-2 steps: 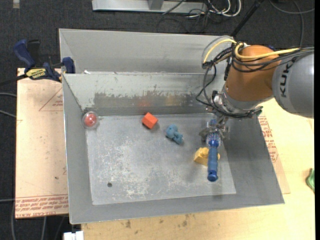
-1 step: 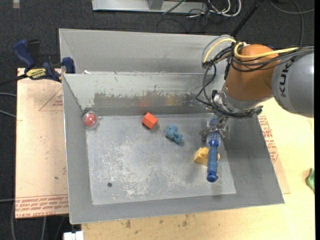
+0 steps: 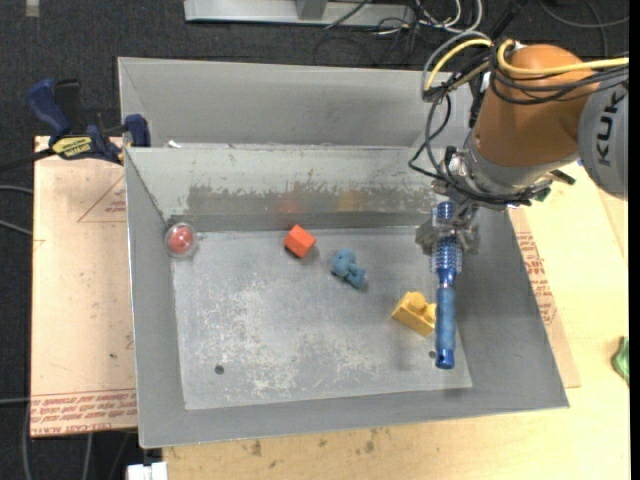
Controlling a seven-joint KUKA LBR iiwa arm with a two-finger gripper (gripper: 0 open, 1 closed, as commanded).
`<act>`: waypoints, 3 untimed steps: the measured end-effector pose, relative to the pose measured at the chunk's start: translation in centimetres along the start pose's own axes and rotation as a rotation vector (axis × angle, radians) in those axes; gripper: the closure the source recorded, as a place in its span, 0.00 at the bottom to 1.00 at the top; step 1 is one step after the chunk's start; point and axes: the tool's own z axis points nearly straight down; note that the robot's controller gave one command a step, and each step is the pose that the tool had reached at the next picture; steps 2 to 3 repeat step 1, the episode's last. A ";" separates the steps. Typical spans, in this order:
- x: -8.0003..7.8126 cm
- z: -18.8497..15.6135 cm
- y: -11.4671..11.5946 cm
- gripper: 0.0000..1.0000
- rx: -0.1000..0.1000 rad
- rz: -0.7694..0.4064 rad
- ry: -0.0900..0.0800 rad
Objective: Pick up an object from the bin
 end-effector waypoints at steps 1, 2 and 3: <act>-0.2 -3.5 -0.1 1.00 -0.004 0.003 0.001; -0.2 -3.5 -0.1 1.00 -0.004 0.003 0.001; -0.2 -3.5 -0.1 1.00 -0.004 0.003 0.001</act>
Offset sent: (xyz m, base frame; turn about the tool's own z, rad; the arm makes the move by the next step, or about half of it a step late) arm 0.0001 -0.0001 0.0336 0.0000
